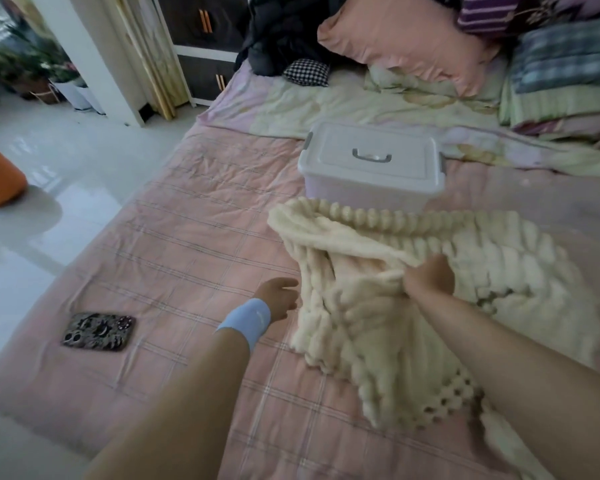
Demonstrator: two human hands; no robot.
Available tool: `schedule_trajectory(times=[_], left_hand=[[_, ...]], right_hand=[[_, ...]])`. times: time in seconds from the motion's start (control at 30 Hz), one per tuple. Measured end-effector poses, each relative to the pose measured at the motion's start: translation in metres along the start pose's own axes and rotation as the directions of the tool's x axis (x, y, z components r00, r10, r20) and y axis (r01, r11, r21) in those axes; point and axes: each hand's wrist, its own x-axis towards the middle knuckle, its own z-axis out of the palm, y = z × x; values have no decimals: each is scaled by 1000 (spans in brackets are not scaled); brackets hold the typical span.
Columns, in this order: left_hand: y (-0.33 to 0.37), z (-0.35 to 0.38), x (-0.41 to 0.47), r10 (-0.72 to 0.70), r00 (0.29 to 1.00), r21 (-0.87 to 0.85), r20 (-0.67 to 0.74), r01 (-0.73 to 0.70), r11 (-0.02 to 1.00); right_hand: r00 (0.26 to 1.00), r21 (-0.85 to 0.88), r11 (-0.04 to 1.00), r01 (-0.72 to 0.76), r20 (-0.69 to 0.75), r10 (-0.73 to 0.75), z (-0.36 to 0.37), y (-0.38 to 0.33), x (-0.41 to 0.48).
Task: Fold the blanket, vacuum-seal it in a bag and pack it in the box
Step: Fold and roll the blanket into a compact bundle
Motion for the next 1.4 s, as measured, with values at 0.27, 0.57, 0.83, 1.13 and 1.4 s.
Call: schedule_trajectory(times=[0.27, 0.57, 0.83, 1.13, 1.4], left_hand=[[-52, 29, 20, -31, 996, 317, -81, 55, 947], [-79, 68, 60, -76, 996, 407, 38, 54, 912], [-81, 55, 66, 243, 964, 235, 109, -263, 936], [-30, 63, 41, 611, 782, 668, 125, -522, 530], [-2, -47, -12, 227, 965, 971, 131, -79, -227]], right_hand=[[262, 64, 320, 945, 434, -862, 37, 48, -93], [529, -343, 472, 812, 773, -350, 108, 122, -76], [781, -143, 776, 614, 252, -571, 128, 100, -73], [754, 378, 821, 429, 351, -555, 58, 44, -72], [498, 25, 638, 769, 602, -624, 57, 35, -103]])
